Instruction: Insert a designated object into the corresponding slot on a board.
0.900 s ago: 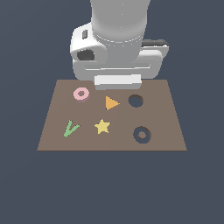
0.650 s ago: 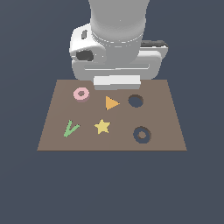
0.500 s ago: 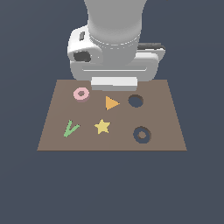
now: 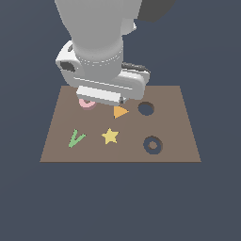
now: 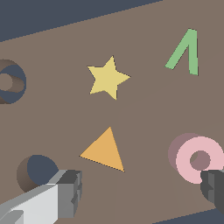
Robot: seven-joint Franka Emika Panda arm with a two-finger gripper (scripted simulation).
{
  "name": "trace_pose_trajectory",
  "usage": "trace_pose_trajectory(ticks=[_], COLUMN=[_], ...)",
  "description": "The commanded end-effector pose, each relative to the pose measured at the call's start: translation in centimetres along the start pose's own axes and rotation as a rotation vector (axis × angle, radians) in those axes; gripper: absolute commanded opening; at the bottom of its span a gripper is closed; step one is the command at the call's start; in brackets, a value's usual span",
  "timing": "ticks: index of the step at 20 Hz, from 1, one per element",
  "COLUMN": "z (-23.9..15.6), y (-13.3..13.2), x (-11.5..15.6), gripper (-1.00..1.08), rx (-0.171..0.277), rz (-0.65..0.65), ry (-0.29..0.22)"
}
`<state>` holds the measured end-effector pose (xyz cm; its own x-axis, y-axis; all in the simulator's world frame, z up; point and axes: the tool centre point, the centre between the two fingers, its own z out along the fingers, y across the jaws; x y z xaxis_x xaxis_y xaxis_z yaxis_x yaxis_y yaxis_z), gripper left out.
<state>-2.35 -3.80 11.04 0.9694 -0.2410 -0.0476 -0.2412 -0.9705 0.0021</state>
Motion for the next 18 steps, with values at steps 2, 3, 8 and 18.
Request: trace_pose_trajectory(ticks=[2,3,8,18], z=[1.7,2.1,4.1,6.1], y=[2.6,3.3,6.3,9.0], x=[0.1,0.0,-0.4,-1.4], gripper=[1.00,1.00,1.00,1.00], rx=[0.003,0.004,0.008,0.013], rz=[0.136,0.174,0.337,0.492], ry=[0.013,0.016,0.032,0.047])
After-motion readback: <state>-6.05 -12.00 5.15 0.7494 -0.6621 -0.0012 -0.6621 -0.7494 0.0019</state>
